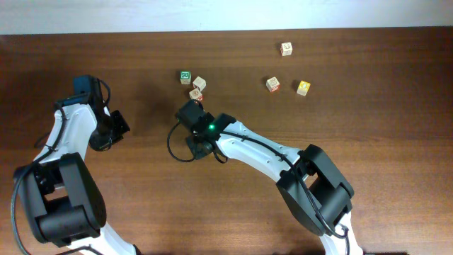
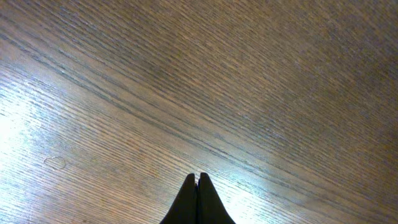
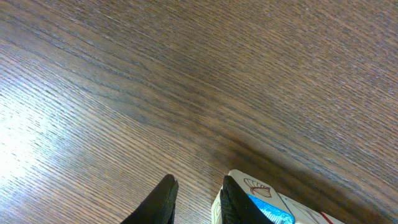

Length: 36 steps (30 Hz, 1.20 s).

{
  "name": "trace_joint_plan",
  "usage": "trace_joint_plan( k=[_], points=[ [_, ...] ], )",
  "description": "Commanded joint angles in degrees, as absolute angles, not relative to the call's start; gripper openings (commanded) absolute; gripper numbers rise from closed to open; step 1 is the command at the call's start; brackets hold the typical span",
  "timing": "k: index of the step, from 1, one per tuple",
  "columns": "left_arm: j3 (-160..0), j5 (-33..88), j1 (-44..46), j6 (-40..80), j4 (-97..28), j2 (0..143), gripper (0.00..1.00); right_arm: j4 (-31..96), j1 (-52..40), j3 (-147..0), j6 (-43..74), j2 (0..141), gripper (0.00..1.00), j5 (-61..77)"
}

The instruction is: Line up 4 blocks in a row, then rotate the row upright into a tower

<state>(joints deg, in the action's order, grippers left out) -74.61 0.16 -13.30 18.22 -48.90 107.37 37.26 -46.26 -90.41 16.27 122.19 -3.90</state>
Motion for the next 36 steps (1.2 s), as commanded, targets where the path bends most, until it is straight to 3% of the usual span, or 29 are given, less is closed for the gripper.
trace_joint_plan(
  k=[1,6,12,16,22,29,36],
  points=[
    [-74.3,0.3,-13.4,19.0,-49.6,108.0,0.00,37.5,-46.1,-90.2,17.0,122.6,0.25,-6.1],
    [-74.3,0.3,-13.4,19.0,-49.8,108.0,0.00,36.5,-46.1,-90.3,17.0,122.6,0.25,-6.3],
    [-74.3,3.4,-13.1,17.1,-49.7,108.0,0.00,42.9,-44.5,-101.1,17.0,116.7,0.26,-5.6],
    [-74.4,6.1,-10.5,15.5,-50.7,107.7,0.00,54.9,-39.3,-112.1,16.9,110.5,0.26,-3.1],
    [-74.4,6.7,-2.3,15.3,-53.1,107.5,0.00,69.9,-24.8,-113.8,11.9,106.8,0.26,10.5],
    [-73.6,6.7,6.1,15.8,-53.6,108.2,0.00,72.6,-12.4,-102.9,4.4,108.7,0.25,22.8],
    [-70.5,10.9,10.5,17.3,-48.9,108.5,0.00,56.1,-10.9,-82.3,4.7,108.8,0.25,31.7]
  ],
)
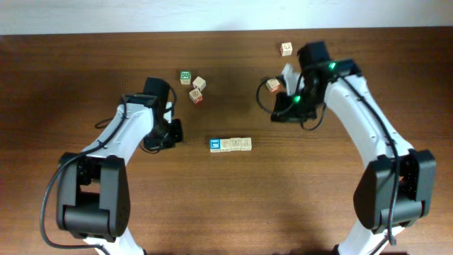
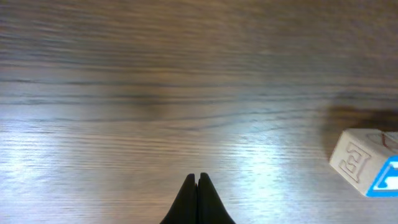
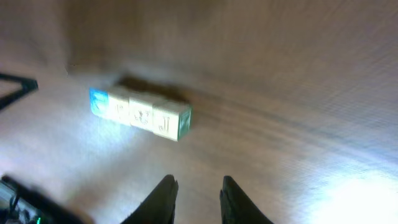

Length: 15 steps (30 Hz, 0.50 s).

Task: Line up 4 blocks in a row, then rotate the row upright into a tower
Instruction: 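Squeeze the row ends again with both grippers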

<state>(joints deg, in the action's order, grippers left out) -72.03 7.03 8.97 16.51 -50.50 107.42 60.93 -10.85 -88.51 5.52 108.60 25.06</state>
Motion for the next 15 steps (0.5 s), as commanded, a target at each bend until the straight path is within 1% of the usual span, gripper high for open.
trace_joint_plan(
  k=[1,4,8,12,15],
  points=[
    [-70.2,11.5,11.2,17.3,-48.1,108.5,0.00,53.5,-10.9,-79.9,5.2,108.8,0.25,32.6],
    [-70.1,11.4,13.1,17.3,-46.0,108.5,0.00,47.1,-10.9,-74.4,8.5,108.8,0.21,32.8],
    [-70.1,11.4,15.0,17.0,-44.4,108.5,0.00,40.4,-10.9,-69.3,12.0,108.8,0.19,32.8],
    [-70.1,11.7,15.6,17.0,-44.2,108.6,0.00,38.1,-10.9,-67.6,12.5,108.8,0.19,32.8],
    [-70.1,11.9,15.9,16.2,-44.1,108.6,0.00,37.8,-10.9,-67.5,12.5,108.9,0.17,32.8]
  ],
)
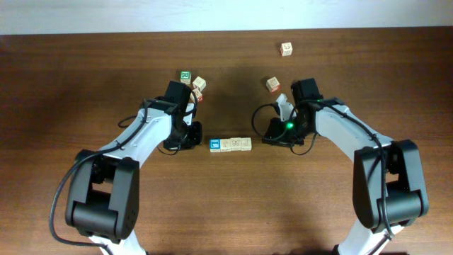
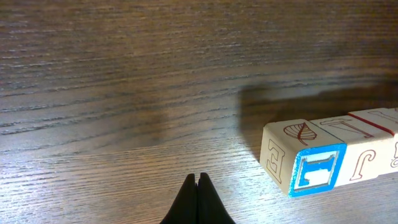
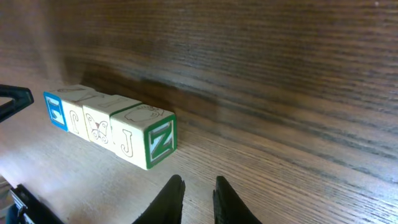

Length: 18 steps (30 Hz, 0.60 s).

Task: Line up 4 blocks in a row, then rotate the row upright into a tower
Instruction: 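Squeeze the row ends again with both grippers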

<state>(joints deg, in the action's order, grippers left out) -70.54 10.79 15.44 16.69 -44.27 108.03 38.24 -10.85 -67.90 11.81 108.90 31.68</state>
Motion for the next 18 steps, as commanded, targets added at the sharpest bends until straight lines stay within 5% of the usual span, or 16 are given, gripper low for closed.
trace_joint_plan(
  k=[1,5,18],
  points=[
    [-70.1,11.9,15.9,16.2,-44.0,108.6,0.00,37.8,-11.0,-67.5,12.5,108.9,0.14,32.8],
    [-70.1,15.3,16.0,16.2,-42.6,108.6,0.00,37.1,-12.4,-67.4,13.7,110.0,0.04,32.3],
    [-70.1,16.4,16.0,17.3,-41.0,110.4,0.00,33.6,-15.7,-67.4,17.1,111.0,0.05,29.8]
  ],
)
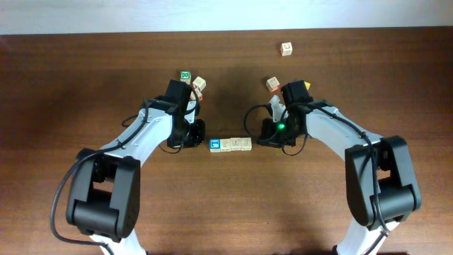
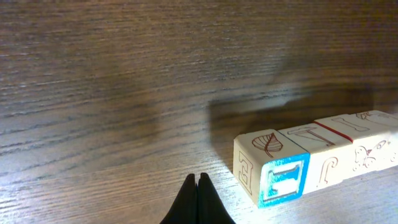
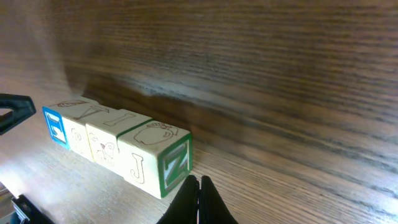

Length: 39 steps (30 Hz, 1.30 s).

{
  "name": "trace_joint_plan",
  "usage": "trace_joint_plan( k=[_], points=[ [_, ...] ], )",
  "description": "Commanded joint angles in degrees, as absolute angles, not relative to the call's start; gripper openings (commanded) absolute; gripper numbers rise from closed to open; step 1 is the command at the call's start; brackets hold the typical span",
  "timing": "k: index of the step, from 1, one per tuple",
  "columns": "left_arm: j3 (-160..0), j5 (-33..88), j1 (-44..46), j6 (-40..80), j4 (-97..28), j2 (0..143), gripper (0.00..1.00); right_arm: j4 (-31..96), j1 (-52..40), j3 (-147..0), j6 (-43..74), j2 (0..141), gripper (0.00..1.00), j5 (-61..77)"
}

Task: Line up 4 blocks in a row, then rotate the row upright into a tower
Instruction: 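Squeeze the row ends again with both grippers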

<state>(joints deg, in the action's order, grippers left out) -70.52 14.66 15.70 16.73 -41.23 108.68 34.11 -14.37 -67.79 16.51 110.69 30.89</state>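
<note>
A row of wooden letter blocks (image 1: 231, 144) lies in the middle of the table. Its left end block has a blue face (image 2: 283, 180) and its right end block a green Z face (image 3: 175, 163). My left gripper (image 2: 199, 178) is shut with nothing in it, just left of the blue end (image 1: 215, 145). At the other end, my right gripper (image 3: 199, 182) is shut and empty, its tips close to the green Z block. In the overhead view both grippers (image 1: 198, 134) (image 1: 263, 136) flank the row.
Three loose blocks (image 1: 192, 82) sit behind the left arm. A red-marked block (image 1: 272, 83) and a yellow block (image 1: 304, 85) lie behind the right arm, and one more block (image 1: 286, 48) is near the far edge.
My right gripper has shut and stands closer to the green Z end of the row. My left gripper, still shut, has come a little nearer the blue end.
First the right gripper stood open at the blocks in the middle, the left arm far off to the left. Then the row lay alone, with the right arm back near the far blocks. Both grippers have since closed in on the row's two ends, the right one shutting.
</note>
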Motion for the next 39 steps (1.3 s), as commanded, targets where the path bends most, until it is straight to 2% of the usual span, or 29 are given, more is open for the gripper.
trace_joint_plan(
  k=[1,17,39],
  points=[
    [-70.1,17.3,16.0,17.3,-41.0,110.6,0.00,33.6,-15.9,-67.4,17.1,111.0,0.05,29.5],
    [-70.1,25.9,16.0,17.3,-39.2,111.8,0.00,33.6,-15.9,-67.4,17.1,111.1,0.05,29.3],
    [-70.1,26.6,16.1,17.3,-39.2,111.8,0.00,33.6,-16.5,-67.4,19.8,112.8,0.05,30.1]
  ],
)
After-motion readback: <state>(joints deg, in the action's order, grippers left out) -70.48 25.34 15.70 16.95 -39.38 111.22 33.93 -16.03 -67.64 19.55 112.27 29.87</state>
